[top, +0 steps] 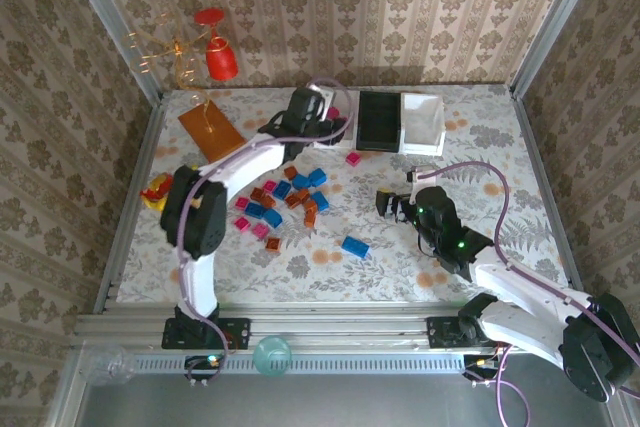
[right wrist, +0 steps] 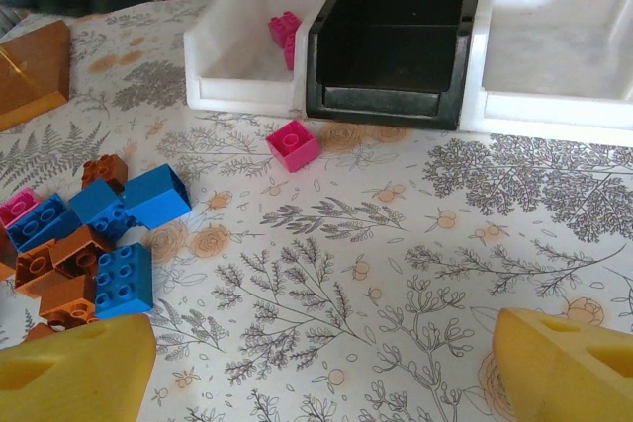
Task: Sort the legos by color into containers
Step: Pick up the lego from the top-center of the table.
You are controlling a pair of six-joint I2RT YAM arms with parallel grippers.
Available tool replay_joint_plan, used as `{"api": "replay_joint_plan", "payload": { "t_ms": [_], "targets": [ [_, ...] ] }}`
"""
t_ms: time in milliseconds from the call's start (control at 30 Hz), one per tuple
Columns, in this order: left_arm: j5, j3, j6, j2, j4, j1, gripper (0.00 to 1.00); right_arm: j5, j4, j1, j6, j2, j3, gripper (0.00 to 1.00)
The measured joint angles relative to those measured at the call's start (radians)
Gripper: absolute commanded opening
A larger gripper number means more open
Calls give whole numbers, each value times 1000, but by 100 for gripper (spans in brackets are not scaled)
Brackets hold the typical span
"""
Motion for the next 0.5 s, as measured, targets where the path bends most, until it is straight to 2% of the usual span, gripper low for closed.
{"api": "replay_joint_plan", "payload": {
  "t_ms": [100, 200, 500],
  "targets": [
    [99, -148, -1, -87, 71, -6, 75, 0, 0, -3, 0, -8, 0, 91],
    [162, -213, 0, -74, 97, -14, 75, 0, 0, -5, 0, -16, 0, 90],
    [214, -153, 9, 109, 70, -47, 69, 6, 0, -5, -1, -12, 0, 91]
  ]
}}
